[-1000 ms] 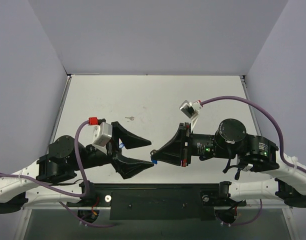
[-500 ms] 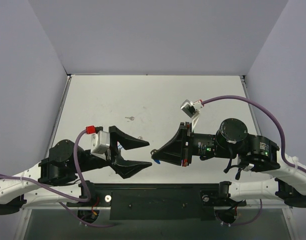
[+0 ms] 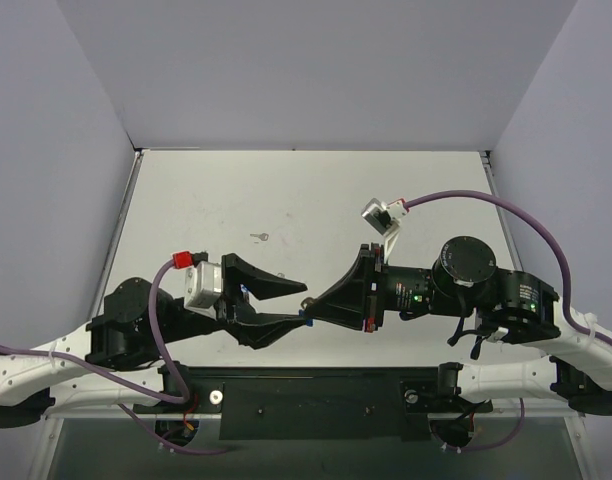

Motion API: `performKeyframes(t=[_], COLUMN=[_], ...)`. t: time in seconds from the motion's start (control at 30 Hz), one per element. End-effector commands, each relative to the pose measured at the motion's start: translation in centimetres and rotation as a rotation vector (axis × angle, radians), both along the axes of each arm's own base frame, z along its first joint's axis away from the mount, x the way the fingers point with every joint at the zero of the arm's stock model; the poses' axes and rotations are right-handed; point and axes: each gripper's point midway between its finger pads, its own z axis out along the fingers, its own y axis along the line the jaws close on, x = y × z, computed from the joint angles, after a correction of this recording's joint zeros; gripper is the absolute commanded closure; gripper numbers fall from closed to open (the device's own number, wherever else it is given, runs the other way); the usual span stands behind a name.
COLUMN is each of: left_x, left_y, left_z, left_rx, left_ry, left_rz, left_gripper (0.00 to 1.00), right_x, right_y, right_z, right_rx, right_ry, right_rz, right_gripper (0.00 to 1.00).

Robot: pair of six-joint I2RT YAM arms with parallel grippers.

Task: Remove the keys from the keyring

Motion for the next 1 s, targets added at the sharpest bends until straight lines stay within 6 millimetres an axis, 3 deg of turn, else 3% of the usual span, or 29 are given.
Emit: performKeyframes(t=[0.0, 0.37, 0.7, 0.97], left_x=[-0.5, -0.5, -0.9, -1.2], left_y=[0.0, 0.1, 0.4, 0.4], left_z=[1.7, 2.0, 2.6, 2.6], left_rx=[-0.051, -0.058, -0.069, -0.065], left_ry=[-0.03, -0.033, -0.039, -0.033], left_rz=[-0.021, -0.022, -0.042, -0.057], left_gripper=[0.43, 0.6, 0.87, 0.99], right_x=[-0.4, -0.5, -0.6, -0.6], right_y=[0.1, 0.3, 0.5, 0.6], right_z=[1.8, 1.6, 1.5, 1.5], right_rx=[0.068, 0.068, 0.065, 0.062], right_ry=[-0.008, -0.005, -0.004, -0.003], right_rz=[0.014, 0.02, 0.021, 0.023], right_gripper=[1.0, 1.0, 1.0, 1.0])
